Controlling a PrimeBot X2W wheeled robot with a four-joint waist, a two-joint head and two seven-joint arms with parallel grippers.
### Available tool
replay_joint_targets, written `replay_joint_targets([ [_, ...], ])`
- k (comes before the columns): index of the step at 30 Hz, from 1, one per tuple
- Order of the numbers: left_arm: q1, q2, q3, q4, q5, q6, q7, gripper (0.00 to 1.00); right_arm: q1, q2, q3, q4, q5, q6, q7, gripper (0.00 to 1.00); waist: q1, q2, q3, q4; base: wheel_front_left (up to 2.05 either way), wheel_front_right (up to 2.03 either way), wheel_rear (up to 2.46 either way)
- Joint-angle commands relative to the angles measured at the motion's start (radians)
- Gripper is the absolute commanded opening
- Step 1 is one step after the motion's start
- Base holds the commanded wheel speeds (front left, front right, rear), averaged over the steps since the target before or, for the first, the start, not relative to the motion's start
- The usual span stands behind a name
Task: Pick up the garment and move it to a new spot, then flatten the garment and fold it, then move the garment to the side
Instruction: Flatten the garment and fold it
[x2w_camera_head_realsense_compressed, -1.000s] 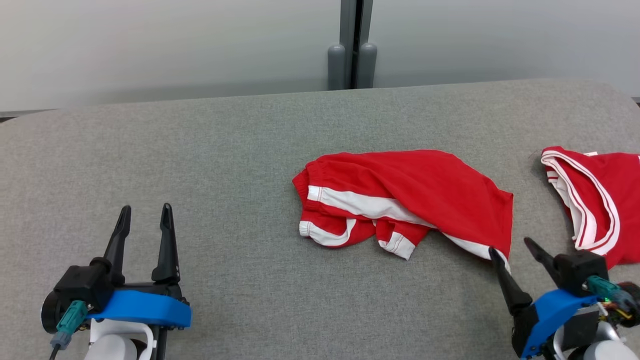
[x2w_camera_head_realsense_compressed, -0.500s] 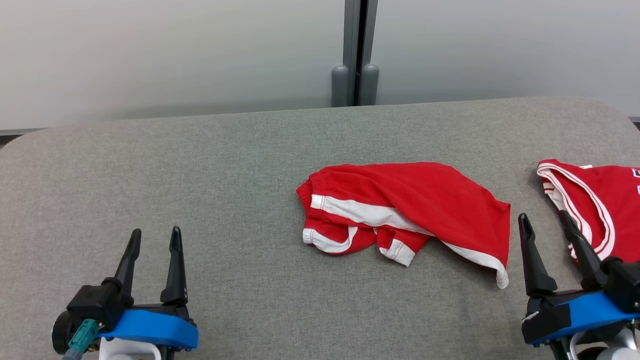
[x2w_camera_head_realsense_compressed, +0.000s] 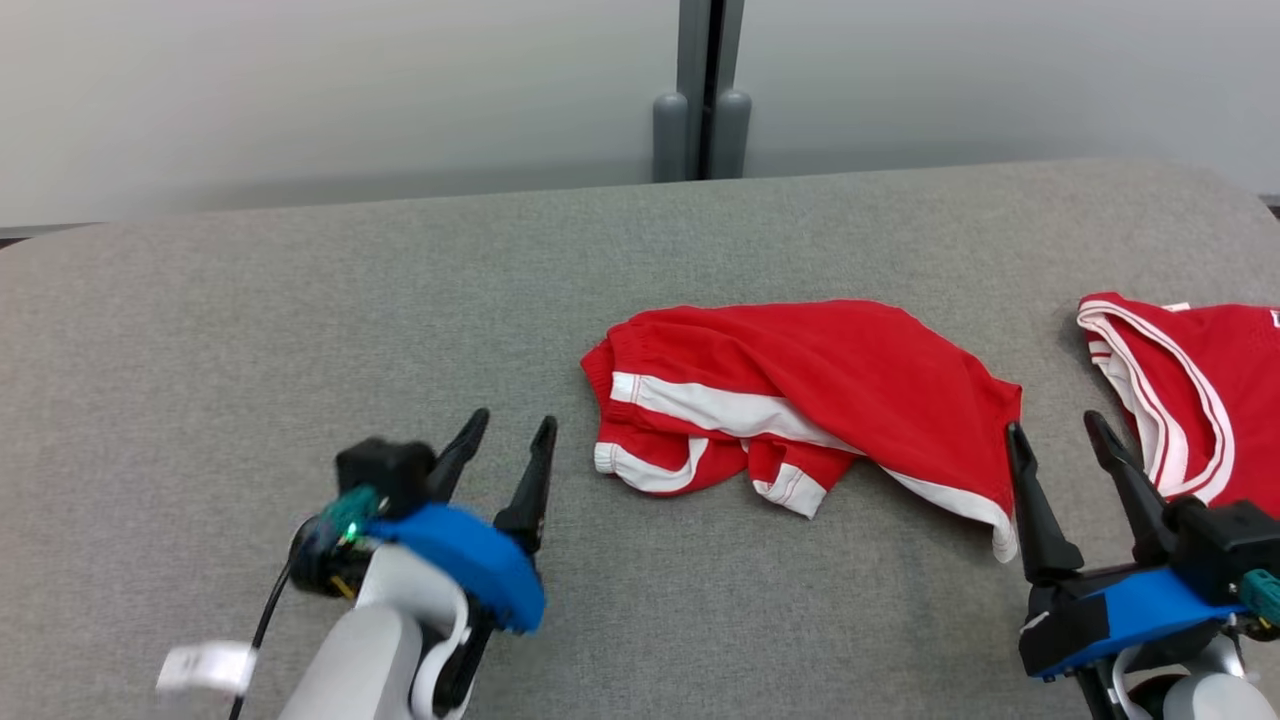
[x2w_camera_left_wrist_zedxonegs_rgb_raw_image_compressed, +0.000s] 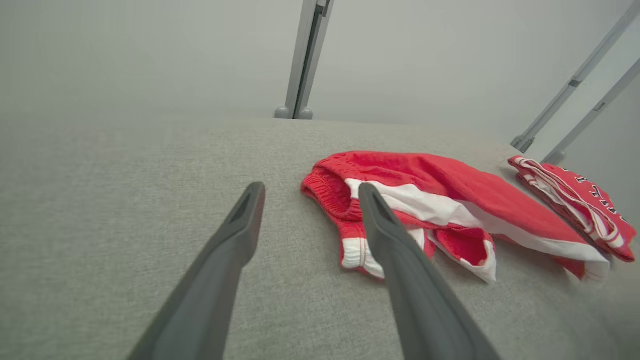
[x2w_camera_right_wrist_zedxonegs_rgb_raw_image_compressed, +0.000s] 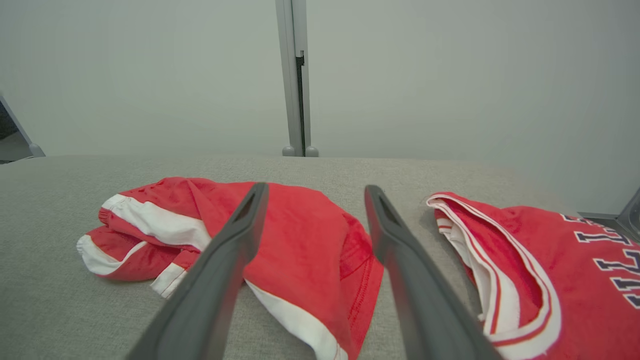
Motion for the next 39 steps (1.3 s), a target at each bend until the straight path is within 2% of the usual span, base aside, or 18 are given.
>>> replay_joint_targets([
  [1, -0.070, -0.011, -0.017, 0.045, -0.032, -0.004, 0.088, 1.00, -0.022, -0.007, 0.011, 0.008, -0.007, 0.000, -0.007, 1.00, 0.0000, 0.0000, 0.015, -0.010, 0.00, 0.00, 0.00],
  [5, -0.200, -0.036, -0.044, 0.148, -0.089, 0.017, 0.246, 1.00, -0.057, -0.013, 0.050, 0.035, -0.002, 0.000, -0.018, 1.00, 0.0000, 0.0000, 0.049, -0.044, 0.00, 0.00, 0.00],
  [7, -0.237, -0.041, -0.054, 0.179, -0.102, 0.023, 0.275, 1.00, -0.074, -0.013, 0.068, 0.047, -0.002, 0.000, -0.027, 1.00, 0.0000, 0.0000, 0.063, -0.061, 0.00, 0.00, 0.00],
  [17, -0.314, -0.047, -0.085, 0.270, -0.154, 0.028, 0.285, 1.00, -0.127, -0.018, 0.117, 0.104, 0.005, 0.000, -0.055, 1.00, 0.0000, 0.0000, 0.104, -0.110, 0.00, 0.00, 0.00],
  [21, -0.322, -0.048, -0.097, 0.295, -0.191, 0.013, 0.274, 0.99, -0.137, -0.023, 0.127, 0.125, 0.008, 0.000, -0.067, 1.00, 0.0000, 0.0000, 0.105, -0.121, 0.00, 0.00, 0.00],
  [22, -0.323, -0.049, -0.103, 0.295, -0.201, 0.008, 0.267, 0.75, -0.139, -0.024, 0.128, 0.129, 0.009, 0.000, -0.069, 1.00, 0.0000, 0.0000, 0.105, -0.122, 0.00, 0.00, 0.00],
  [23, -0.326, -0.048, -0.112, 0.296, -0.205, 0.004, 0.260, 0.20, -0.140, -0.025, 0.129, 0.133, 0.010, 0.000, -0.071, 1.00, 0.0000, 0.0000, 0.106, -0.123, 0.00, 0.00, 0.00],
  [24, -0.327, -0.049, -0.120, 0.297, -0.211, 0.002, 0.252, 0.00, -0.141, -0.026, 0.128, 0.135, 0.010, 0.000, -0.072, 1.00, 0.0000, 0.0000, 0.106, -0.122, 0.00, 0.00, 0.00],
  [31, -0.286, -0.047, -0.155, 0.285, -0.224, -0.007, 0.151, 0.00, -0.140, -0.033, 0.114, 0.138, 0.006, 0.000, -0.072, 1.00, 0.0000, 0.0000, 0.103, -0.087, 0.00, 0.00, 0.00],
  [35, -0.215, -0.024, -0.154, 0.203, -0.266, -0.011, 0.105, 0.00, -0.128, -0.043, 0.103, 0.130, 0.009, 0.000, -0.065, 1.00, 0.0000, 0.0000, 0.093, -0.048, 0.00, 0.00, 0.00],
  [39, -0.104, 0.011, -0.144, 0.080, -0.328, -0.012, 0.115, 0.00, -0.110, -0.050, 0.088, 0.116, 0.008, 0.000, -0.054, 1.00, 0.0000, 0.0000, 0.082, -0.001, 0.00, 0.00, 0.00],
])
